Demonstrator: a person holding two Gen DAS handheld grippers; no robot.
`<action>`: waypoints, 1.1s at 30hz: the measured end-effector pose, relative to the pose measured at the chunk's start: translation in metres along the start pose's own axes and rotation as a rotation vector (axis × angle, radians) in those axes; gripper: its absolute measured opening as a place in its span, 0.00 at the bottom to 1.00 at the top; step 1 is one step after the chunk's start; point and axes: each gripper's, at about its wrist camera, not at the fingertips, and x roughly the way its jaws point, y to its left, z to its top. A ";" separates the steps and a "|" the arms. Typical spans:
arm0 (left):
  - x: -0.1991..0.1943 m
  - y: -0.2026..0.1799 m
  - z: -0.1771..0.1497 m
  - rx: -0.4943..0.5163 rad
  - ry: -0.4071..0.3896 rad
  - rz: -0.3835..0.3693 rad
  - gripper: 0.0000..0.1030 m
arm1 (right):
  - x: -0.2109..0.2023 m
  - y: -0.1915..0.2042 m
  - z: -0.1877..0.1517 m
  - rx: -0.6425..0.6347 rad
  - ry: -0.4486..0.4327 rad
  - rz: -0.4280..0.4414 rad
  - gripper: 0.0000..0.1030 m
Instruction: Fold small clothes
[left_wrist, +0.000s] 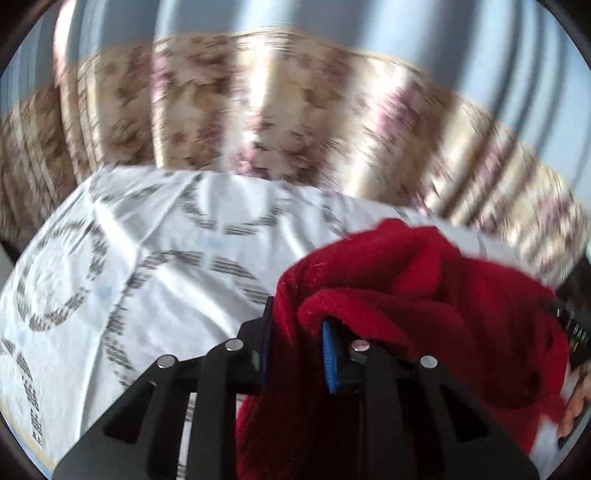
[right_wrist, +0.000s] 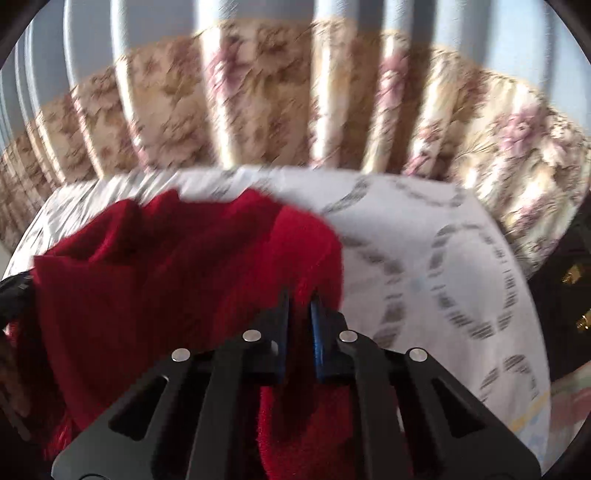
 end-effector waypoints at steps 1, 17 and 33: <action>-0.001 0.012 0.003 -0.037 -0.006 0.007 0.22 | 0.000 -0.007 0.005 0.009 -0.012 -0.023 0.09; 0.024 0.172 0.013 -0.381 0.028 0.022 0.21 | 0.061 -0.073 0.032 0.084 -0.003 -0.251 0.04; -0.018 0.171 -0.004 -0.254 0.008 0.058 0.69 | 0.030 -0.076 0.020 0.140 -0.015 -0.206 0.64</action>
